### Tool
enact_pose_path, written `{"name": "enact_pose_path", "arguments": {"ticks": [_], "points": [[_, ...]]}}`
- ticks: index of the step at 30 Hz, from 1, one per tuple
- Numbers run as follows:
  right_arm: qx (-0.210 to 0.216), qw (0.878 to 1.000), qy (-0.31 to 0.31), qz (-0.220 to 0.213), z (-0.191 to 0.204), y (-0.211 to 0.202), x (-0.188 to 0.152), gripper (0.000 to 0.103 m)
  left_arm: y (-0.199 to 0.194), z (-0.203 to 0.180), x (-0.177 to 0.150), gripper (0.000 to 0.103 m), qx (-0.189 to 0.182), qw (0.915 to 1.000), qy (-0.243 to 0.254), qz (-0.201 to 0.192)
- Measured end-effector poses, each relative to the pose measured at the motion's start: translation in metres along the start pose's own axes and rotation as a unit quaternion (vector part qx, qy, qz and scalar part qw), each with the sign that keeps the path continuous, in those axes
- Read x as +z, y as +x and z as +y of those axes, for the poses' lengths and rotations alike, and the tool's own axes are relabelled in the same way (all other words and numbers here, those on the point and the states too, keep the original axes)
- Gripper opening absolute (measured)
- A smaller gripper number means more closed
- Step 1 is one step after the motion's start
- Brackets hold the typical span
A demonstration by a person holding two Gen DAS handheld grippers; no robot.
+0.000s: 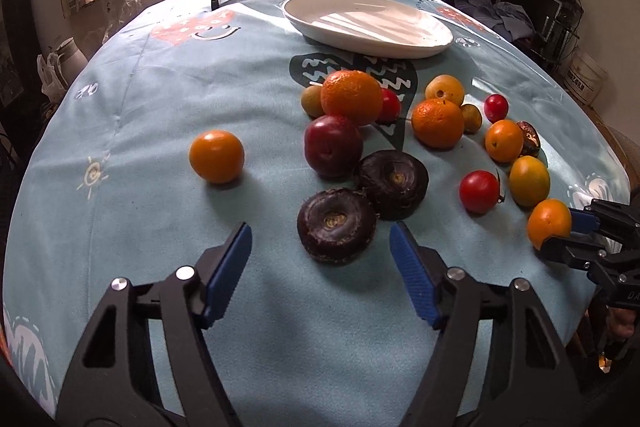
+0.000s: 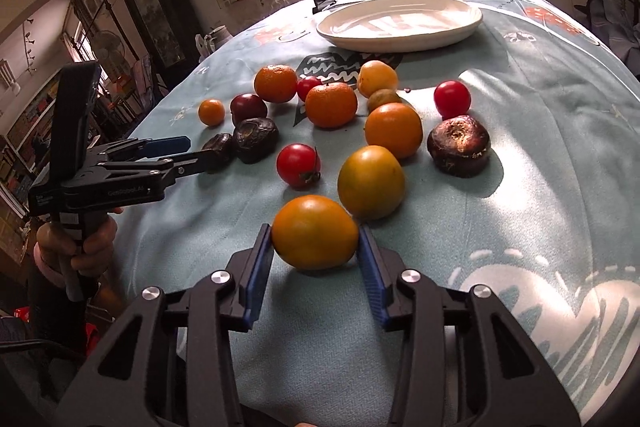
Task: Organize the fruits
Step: 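Grasp the yellow tomato with the right gripper while the left gripper grasps a dark brown fruit, then carry both fruits to the white plate and open both grippers to release them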
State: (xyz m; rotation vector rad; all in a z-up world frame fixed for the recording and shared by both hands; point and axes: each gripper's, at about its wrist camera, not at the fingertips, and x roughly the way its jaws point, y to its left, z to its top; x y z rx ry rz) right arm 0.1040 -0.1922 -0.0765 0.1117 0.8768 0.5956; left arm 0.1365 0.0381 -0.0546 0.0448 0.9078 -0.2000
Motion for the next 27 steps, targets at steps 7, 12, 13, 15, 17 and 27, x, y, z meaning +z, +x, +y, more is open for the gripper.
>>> {"name": "enact_pose_path", "arguments": {"ticks": [7,12,13,15,17,27], "points": [[0.019,1.0,-0.007,-0.011,-0.008,-0.009,0.008,0.043,0.014,-0.006,-0.001,0.065,-0.018,0.9992,0.026,0.023],[0.033,0.999,-0.004,-0.034,-0.016,-0.02,0.027,0.043,0.018,-0.013,0.004,0.056,-0.01,0.9985,0.048,0.024],[0.034,0.999,-0.003,-0.039,-0.018,-0.021,0.032,0.043,0.018,-0.013,0.005,0.049,-0.011,0.9984,0.05,0.024],[0.032,0.998,0.002,-0.049,-0.023,-0.024,0.042,0.043,0.017,-0.01,0.005,0.043,-0.011,0.9985,0.048,0.023],[0.034,0.998,0.007,-0.056,-0.029,-0.025,0.053,0.043,0.015,-0.007,0.003,0.043,-0.02,0.9986,0.043,0.023],[-0.024,0.996,0.029,-0.084,-0.072,0.021,0.161,0.043,-0.014,-0.007,0.091,0.043,-0.067,0.9959,0.028,-0.053]]}}
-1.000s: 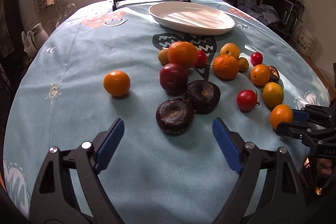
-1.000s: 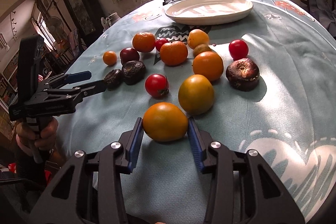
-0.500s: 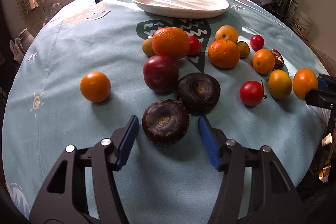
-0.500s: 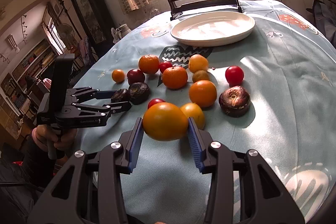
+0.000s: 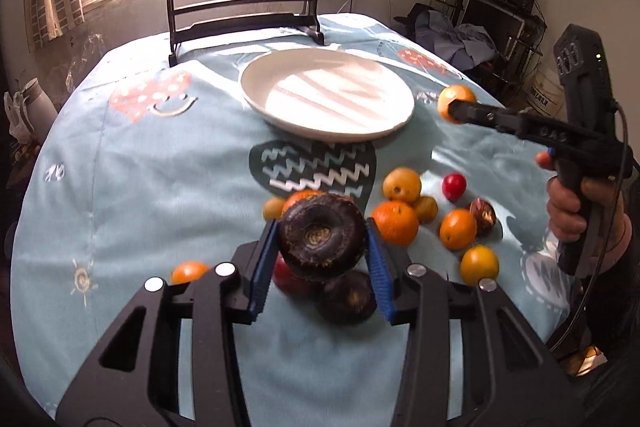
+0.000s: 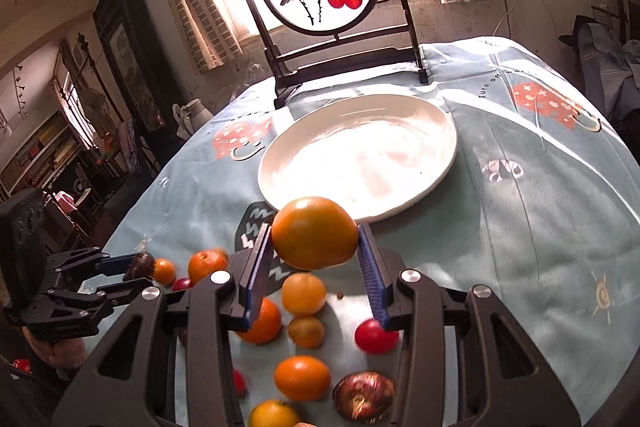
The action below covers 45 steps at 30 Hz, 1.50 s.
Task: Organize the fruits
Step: 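Carry both fruits to the white plate and open both grippers to release them, then grasp a large orange with the right gripper while the left gripper grasps a mandarin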
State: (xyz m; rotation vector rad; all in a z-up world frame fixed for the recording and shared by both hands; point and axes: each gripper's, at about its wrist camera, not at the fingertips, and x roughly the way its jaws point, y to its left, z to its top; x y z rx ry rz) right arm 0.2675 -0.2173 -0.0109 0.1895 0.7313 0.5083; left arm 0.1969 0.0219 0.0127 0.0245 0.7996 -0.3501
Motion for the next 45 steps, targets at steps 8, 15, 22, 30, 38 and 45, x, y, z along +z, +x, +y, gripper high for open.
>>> {"name": "enact_pose_path", "arguments": {"ticks": [8,15,22,30,38,45], "points": [[-0.051,0.997,-0.001,0.063,-0.024,0.092,0.037,0.043,0.11,-0.006,0.099,0.043,0.036,0.9983,0.002,0.047],[-0.051,0.994,-0.008,0.101,-0.032,0.107,0.03,0.047,0.166,0.0,0.113,0.045,0.059,0.9936,0.001,0.096],[-0.015,0.998,-0.019,0.064,-0.021,0.069,0.032,0.059,0.105,0.005,0.102,0.09,0.072,0.9968,-0.026,0.022],[0.039,0.993,-0.039,0.102,0.008,0.058,0.0,0.059,0.062,0.034,0.045,0.095,0.108,0.9905,-0.085,-0.005],[0.044,0.986,-0.056,0.148,0.015,0.069,-0.022,0.059,0.066,0.044,0.027,0.097,0.12,0.9869,-0.107,0.018],[0.037,0.982,-0.054,0.177,0.011,0.078,-0.03,0.059,0.062,0.033,0.024,0.097,0.125,0.9891,-0.076,0.01]]}}
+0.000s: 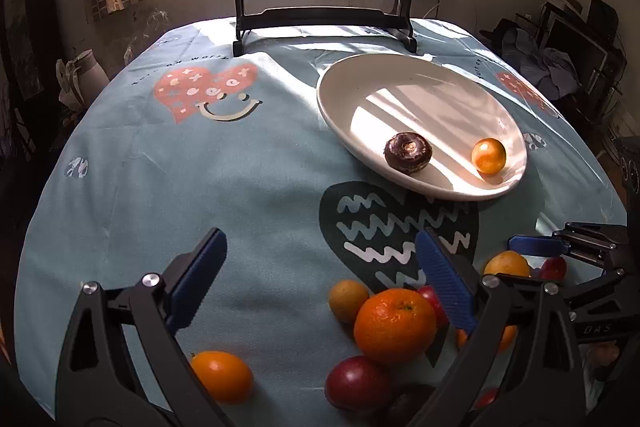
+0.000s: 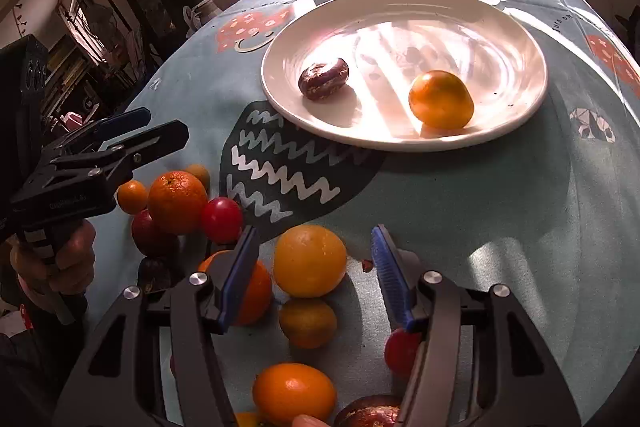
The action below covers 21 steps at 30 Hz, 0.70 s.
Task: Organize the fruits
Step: 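Grasp a large orange with the right gripper while the left gripper grasps a mandarin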
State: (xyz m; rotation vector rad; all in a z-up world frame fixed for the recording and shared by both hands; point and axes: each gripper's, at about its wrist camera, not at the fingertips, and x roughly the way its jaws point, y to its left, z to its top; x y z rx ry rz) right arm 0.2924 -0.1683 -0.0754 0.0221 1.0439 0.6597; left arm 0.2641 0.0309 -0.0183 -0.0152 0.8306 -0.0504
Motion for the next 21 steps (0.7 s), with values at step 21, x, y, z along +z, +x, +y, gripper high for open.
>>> {"name": "enact_pose_path", "arguments": {"ticks": [21], "points": [[0.01,0.999,0.032,-0.015,-0.012,-0.006,0.002,0.036,-0.02,-0.017,-0.03,0.086,-0.145,0.9833,0.109,0.016]]}}
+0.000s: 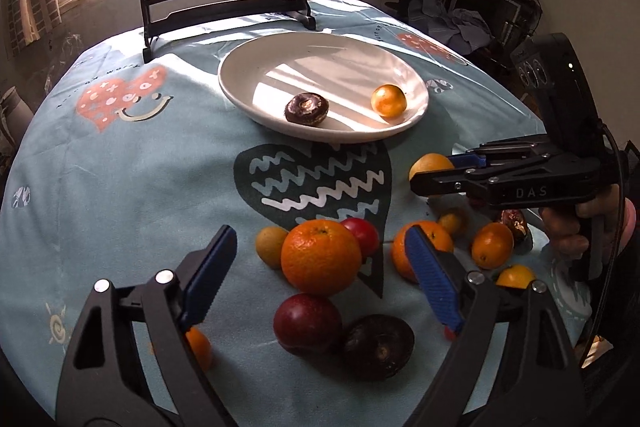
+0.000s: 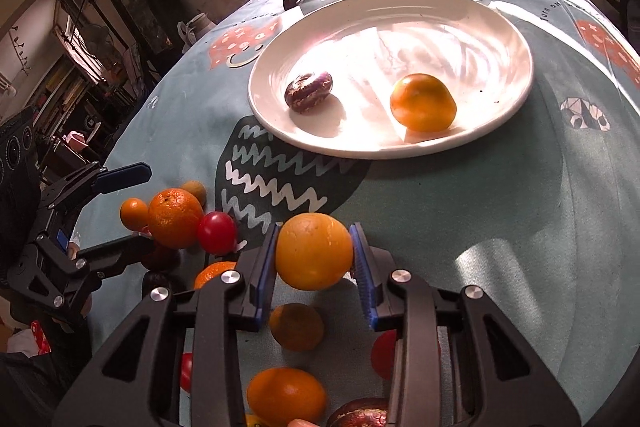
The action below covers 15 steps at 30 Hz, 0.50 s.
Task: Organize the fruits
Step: 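Grasp a large orange with the right gripper while the left gripper grasps a mandarin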
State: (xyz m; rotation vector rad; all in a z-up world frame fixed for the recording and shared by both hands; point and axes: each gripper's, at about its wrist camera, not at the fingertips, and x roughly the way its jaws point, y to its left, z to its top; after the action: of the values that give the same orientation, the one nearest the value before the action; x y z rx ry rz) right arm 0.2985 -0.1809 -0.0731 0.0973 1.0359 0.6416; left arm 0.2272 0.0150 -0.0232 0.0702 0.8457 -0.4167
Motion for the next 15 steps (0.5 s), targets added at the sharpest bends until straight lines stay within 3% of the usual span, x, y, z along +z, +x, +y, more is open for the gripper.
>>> {"name": "enact_pose_path", "arguments": {"ticks": [6,11,15], "points": [[-0.006,1.0,0.002,0.0,-0.001,0.001,0.0,0.036,0.008,-0.009,-0.007,0.079,0.016,0.9993,0.029,0.019],[-0.009,1.0,0.003,0.001,-0.001,0.002,-0.001,0.036,0.019,-0.004,-0.009,0.055,0.015,0.9988,0.018,0.043],[-0.009,1.0,0.002,0.0,-0.001,0.001,-0.001,0.036,0.019,-0.005,-0.01,0.048,0.018,0.9987,0.021,0.042]]}}
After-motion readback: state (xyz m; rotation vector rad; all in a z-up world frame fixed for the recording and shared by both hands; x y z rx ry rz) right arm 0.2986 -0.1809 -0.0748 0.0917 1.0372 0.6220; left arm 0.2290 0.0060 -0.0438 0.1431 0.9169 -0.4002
